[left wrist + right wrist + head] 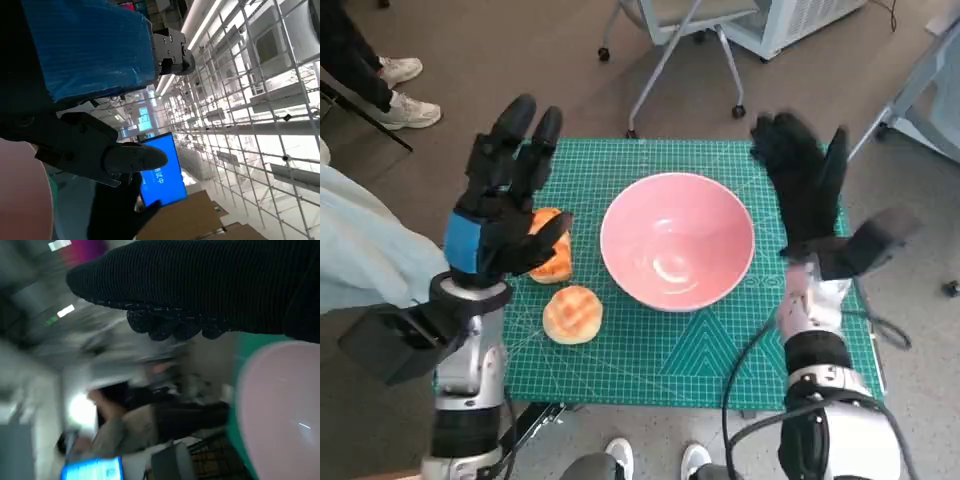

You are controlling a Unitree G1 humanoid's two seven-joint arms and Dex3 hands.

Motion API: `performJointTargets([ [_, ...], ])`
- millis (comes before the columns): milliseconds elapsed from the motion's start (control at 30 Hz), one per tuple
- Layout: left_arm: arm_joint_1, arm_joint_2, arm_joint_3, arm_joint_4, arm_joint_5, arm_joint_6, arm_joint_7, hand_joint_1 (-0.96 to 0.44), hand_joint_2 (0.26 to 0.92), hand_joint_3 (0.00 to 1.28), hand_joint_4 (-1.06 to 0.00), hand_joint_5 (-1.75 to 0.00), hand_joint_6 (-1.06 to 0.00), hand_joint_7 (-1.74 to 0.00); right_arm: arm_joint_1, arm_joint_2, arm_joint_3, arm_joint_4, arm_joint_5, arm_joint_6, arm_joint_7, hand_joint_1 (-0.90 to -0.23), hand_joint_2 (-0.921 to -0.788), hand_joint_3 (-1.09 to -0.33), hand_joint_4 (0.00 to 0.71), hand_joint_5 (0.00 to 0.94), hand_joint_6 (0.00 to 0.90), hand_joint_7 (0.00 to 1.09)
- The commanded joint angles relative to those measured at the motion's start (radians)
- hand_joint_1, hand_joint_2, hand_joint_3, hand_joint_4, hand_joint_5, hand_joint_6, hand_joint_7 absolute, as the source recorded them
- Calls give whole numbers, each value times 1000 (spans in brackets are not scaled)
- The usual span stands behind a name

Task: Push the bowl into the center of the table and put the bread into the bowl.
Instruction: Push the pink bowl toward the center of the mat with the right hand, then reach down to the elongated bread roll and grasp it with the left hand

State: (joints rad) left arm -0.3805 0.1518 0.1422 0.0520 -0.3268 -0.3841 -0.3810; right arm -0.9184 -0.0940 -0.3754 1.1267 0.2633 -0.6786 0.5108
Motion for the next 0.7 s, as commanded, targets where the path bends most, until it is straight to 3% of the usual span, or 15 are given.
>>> performJointTargets([
  [33, -32, -13, -9, 9, -15, 8, -5, -440, 921, 368, -155, -4, -20, -380, 66, 4, 43, -114, 5, -47, 61, -652, -921, -732, 154, 21, 216, 124],
  [367, -84, -40, -33, 25, -28, 23, -23, -443, 921, 385, -162, -6, -15, -393, 194, 0, 147, -467, 26, -31, 101, -652, -921, -738, 167, 20, 225, 148],
  [700, -141, -45, -46, 49, -44, 45, -54, -431, 921, 391, -157, -1, 0, -436, 262, -30, 209, -601, 4, -35, 95, -683, -921, -728, 185, 22, 229, 184],
])
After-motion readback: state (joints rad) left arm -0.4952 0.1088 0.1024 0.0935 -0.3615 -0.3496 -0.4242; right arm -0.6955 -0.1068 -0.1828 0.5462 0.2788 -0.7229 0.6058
